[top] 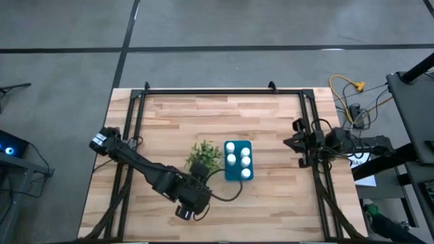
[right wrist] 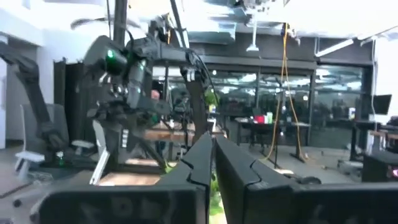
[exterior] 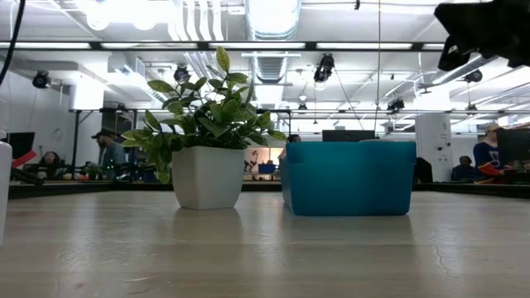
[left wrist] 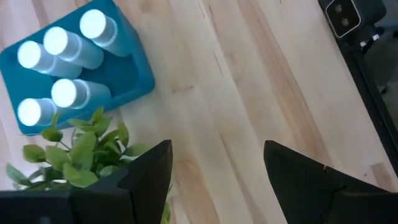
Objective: Pick and place pill bottles into a basket
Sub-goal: Put the white medicine bottle into the blue bin
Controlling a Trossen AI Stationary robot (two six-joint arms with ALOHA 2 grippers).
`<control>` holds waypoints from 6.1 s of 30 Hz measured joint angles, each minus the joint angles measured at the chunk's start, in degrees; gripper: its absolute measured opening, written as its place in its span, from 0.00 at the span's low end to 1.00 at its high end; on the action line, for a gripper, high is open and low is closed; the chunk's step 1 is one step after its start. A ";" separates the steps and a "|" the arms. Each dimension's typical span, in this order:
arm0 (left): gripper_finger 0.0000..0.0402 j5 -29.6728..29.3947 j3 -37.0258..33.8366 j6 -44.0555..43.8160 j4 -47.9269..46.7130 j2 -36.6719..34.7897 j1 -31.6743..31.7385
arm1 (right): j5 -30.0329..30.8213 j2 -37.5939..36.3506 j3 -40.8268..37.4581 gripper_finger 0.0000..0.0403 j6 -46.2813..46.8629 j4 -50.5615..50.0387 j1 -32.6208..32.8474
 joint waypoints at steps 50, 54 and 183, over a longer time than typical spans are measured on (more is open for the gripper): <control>0.59 10.46 -22.98 -20.12 22.68 -2.23 -6.69 | -0.69 0.78 0.07 0.02 3.25 -3.26 -0.04; 0.59 10.42 -22.98 -20.34 21.59 -0.88 -6.69 | -0.73 0.79 0.07 0.02 4.16 -4.06 -0.02; 0.36 12.00 13.61 27.00 5.53 21.16 20.41 | -0.69 0.88 0.12 0.02 5.43 -4.51 -0.03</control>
